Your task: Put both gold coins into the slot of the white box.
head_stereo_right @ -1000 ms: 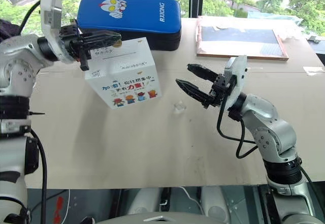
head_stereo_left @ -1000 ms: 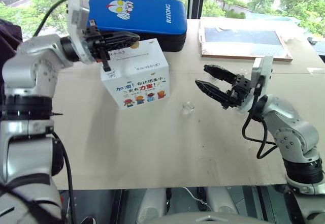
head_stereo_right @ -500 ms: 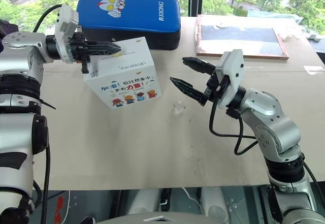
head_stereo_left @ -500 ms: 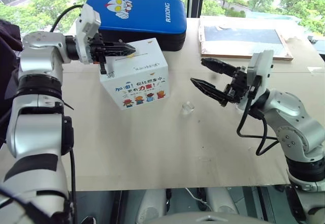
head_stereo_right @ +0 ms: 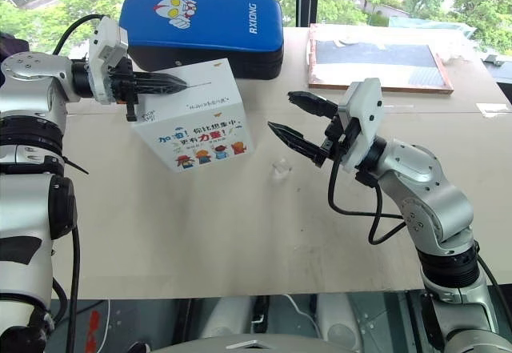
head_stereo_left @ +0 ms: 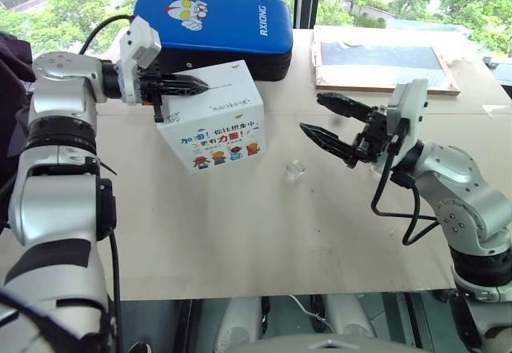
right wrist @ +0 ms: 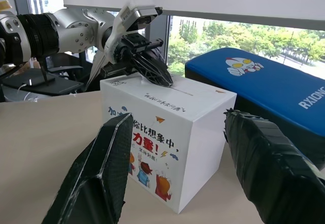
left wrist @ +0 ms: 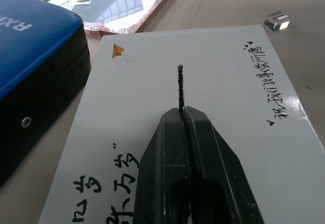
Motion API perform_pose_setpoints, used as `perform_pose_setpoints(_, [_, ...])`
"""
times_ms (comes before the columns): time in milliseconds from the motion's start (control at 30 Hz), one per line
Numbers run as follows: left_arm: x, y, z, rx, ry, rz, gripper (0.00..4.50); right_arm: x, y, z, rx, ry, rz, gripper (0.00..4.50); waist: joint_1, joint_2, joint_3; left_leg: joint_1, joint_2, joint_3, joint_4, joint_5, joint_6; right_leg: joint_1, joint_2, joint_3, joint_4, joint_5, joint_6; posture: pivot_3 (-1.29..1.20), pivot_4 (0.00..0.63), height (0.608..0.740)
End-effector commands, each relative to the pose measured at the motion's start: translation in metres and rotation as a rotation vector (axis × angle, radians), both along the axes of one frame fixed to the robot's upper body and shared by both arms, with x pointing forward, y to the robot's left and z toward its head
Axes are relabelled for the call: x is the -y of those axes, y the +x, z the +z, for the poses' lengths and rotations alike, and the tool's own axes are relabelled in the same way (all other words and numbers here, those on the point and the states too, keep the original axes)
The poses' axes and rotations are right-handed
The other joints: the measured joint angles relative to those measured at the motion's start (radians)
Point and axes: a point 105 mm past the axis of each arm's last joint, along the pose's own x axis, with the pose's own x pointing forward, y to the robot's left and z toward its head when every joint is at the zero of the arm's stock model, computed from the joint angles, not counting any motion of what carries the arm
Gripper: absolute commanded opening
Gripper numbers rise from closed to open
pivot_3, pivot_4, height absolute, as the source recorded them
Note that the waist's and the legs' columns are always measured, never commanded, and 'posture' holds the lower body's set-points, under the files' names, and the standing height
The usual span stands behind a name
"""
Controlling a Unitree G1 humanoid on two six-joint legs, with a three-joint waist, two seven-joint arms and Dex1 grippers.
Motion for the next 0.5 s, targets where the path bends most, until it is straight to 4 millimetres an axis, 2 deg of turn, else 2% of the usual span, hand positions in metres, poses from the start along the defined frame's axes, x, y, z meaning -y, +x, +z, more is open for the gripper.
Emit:
perform_pose_setpoints(33, [-0.004, 0.000, -0.004, -0.021, 0.011, 0.018, 0.00, -0.004, -0.008, 0.012, 0.049, 0.008, 0.027, 3.07, 0.000, 0.000, 0.000, 0.000, 0.000, 0.000, 0.000, 0.000, 0.000, 0.000, 0.000, 0.000, 0.000, 0.000, 0.000, 0.00, 0.150, 0.740])
perform_pose_setpoints(133, [-0.002, 0.002, -0.001, -0.001, -0.002, 0.018, 0.85, -0.005, -0.008, 0.009, 0.037, 0.004, 0.030, 3.13, 0.000, 0.000, 0.000, 0.000, 0.000, 0.000, 0.001, 0.000, 0.000, 0.000, 0.000, 0.000, 0.001, 0.000, 0.000, 0.00, 0.150, 0.740])
perform_pose_setpoints(267, [0.000, 0.010, 0.014, 0.100, -0.056, 0.065, 2.83, -0.004, -0.009, 0.007, 0.024, -0.001, 0.031, 3.13, 0.002, 0.000, 0.000, 0.000, 0.000, 0.000, 0.002, 0.000, 0.000, 0.000, 0.000, 0.000, 0.001, 0.000, 0.000, 0.00, 0.150, 0.740])
perform_pose_setpoints(333, [0.005, 0.009, 0.028, 0.147, -0.108, 0.048, 2.83, -0.003, -0.010, 0.006, 0.019, -0.005, 0.029, 3.13, 0.003, 0.000, 0.000, 0.000, 0.000, 0.000, 0.002, 0.000, 0.000, 0.000, 0.000, 0.000, 0.001, 0.000, 0.000, 0.00, 0.150, 0.740])
perform_pose_setpoints(367, [0.012, 0.005, 0.041, 0.152, -0.179, 0.008, 2.83, -0.002, -0.010, 0.004, 0.015, -0.009, 0.026, 3.13, 0.003, 0.000, 0.000, -0.001, 0.000, 0.000, 0.002, 0.000, 0.000, 0.000, -0.001, 0.000, 0.001, 0.000, 0.000, 0.00, 0.150, 0.740])
perform_pose_setpoints(433, [0.027, -0.006, 0.059, 0.151, -0.255, -0.104, 2.83, 0.000, -0.009, 0.002, 0.008, -0.013, 0.019, 3.13, 0.004, 0.000, 0.000, -0.001, 0.000, 0.000, 0.003, 0.000, 0.000, 0.000, -0.001, -0.001, 0.001, 0.000, 0.000, 0.00, 0.150, 0.740])
perform_pose_setpoints(500, [0.044, -0.022, 0.066, 0.147, -0.273, -0.215, 2.83, 0.002, -0.009, 0.000, -0.006, -0.002, 0.012, 3.13, 0.002, -0.001, 0.000, -0.003, 0.000, -0.002, 0.004, 0.000, 0.000, 0.000, -0.001, -0.002, 0.000, 0.000, 0.000, 0.00, 0.150, 0.740])
